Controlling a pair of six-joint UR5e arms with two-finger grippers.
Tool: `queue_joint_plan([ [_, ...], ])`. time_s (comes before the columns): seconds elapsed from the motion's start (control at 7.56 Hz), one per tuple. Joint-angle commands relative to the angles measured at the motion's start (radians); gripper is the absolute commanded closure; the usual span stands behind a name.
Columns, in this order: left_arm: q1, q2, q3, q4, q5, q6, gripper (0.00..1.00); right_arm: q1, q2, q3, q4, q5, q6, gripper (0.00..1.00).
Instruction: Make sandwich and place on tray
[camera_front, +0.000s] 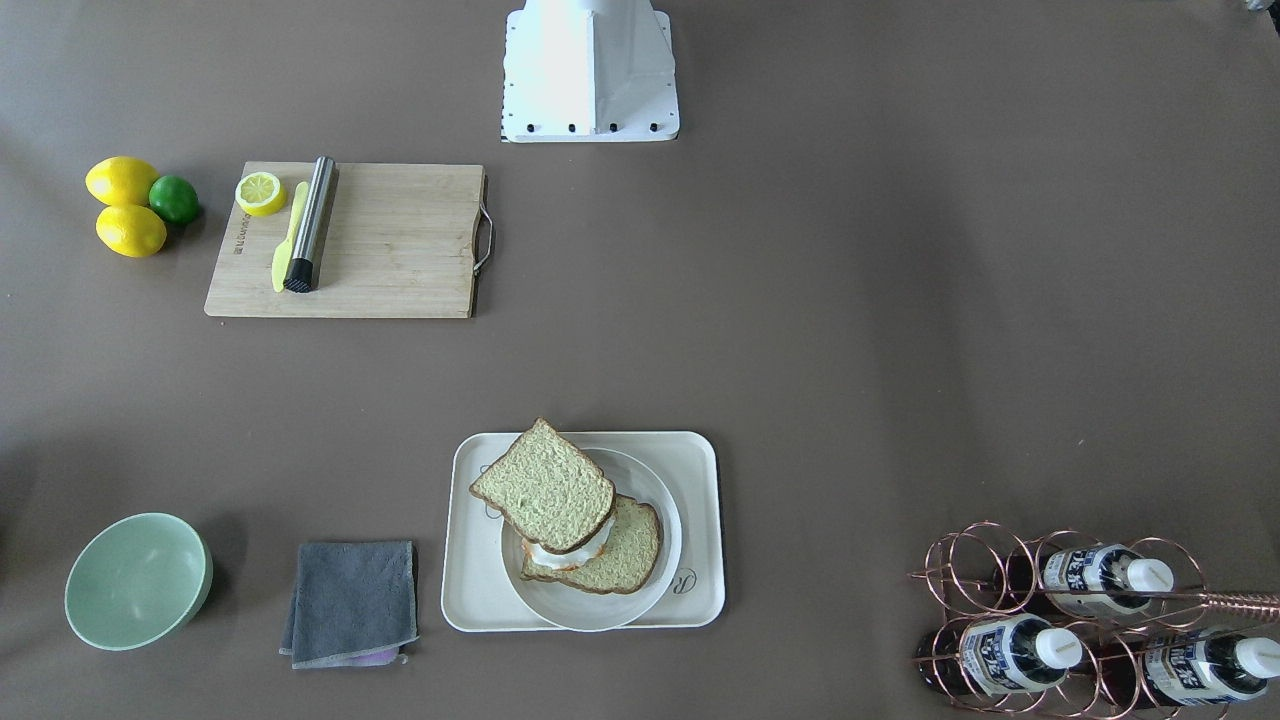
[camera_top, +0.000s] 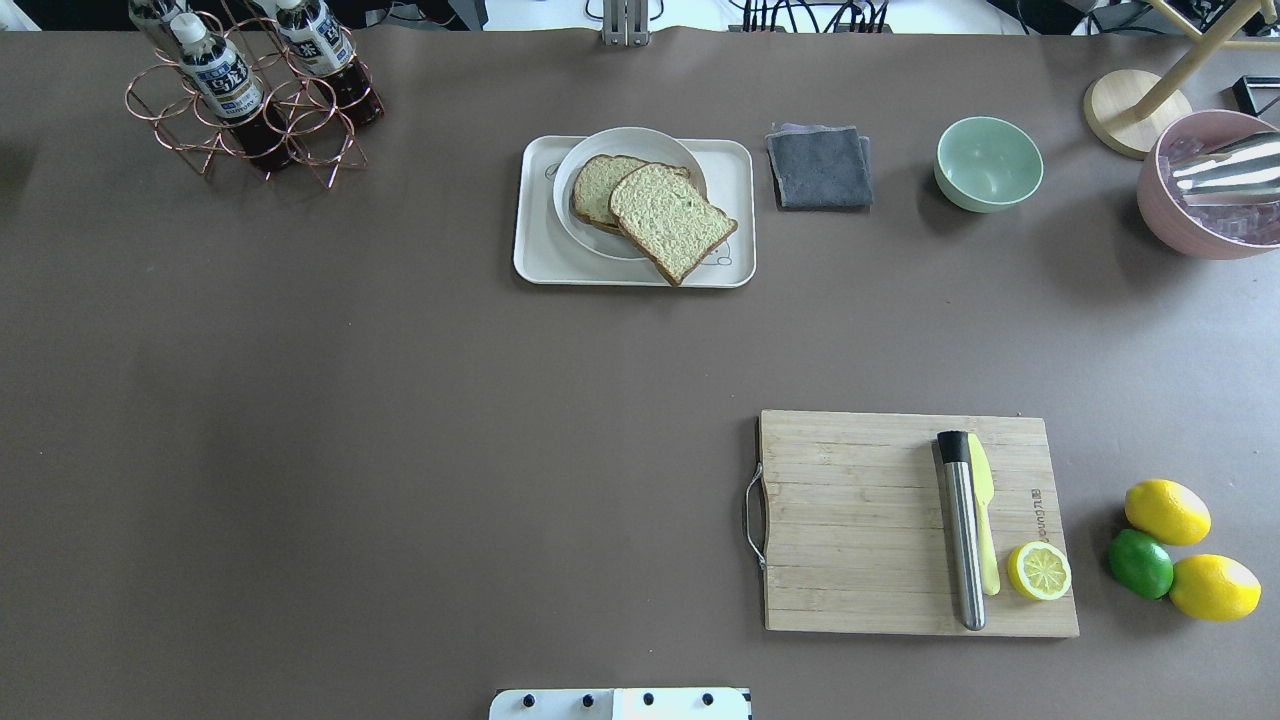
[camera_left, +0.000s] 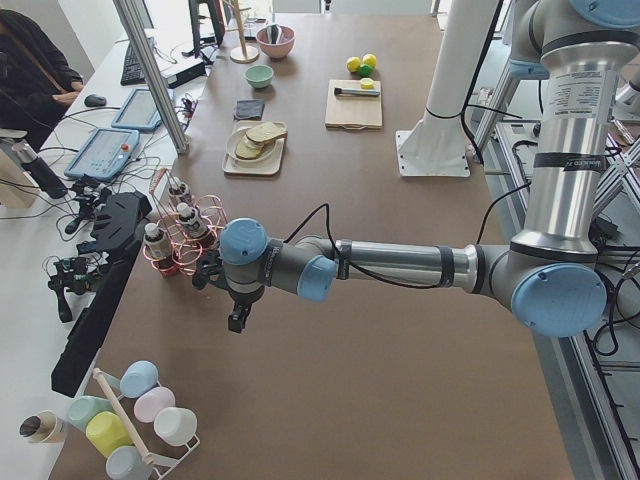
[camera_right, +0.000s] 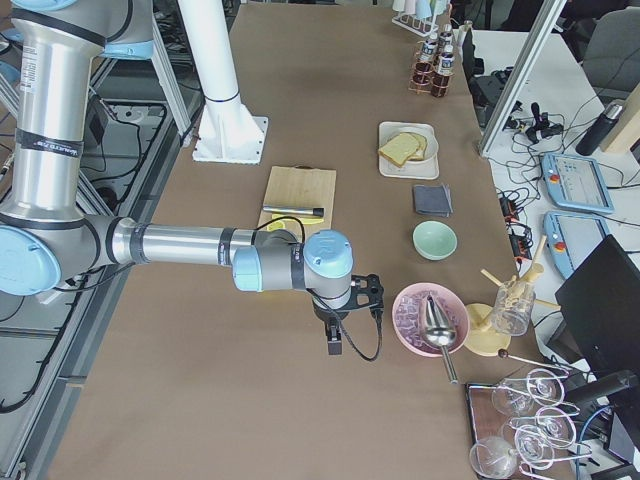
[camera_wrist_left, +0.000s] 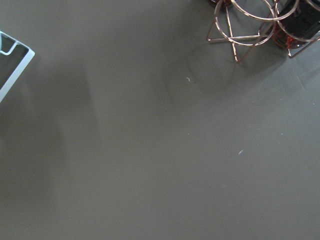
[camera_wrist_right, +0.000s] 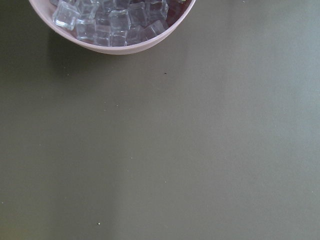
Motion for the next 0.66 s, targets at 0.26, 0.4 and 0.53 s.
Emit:
queue_joint_plan([
  [0.26,-0.138,0.026,-0.120,0.349,0.017,0.312,0.02,0.000,-0.013,-0.009,-0.003,0.016,0.004,0.00],
  [0.4,-0.114,0.029,-0.126,0.347,0.017,0.302,0.02,0.000,-0.013,-0.028,-0.006,0.016,0.006,0.00],
  [0.53,-0.104,0.031,-0.128,0.344,0.016,0.270,0.02,-0.001,-0.009,-0.036,-0.014,0.016,0.036,0.00],
])
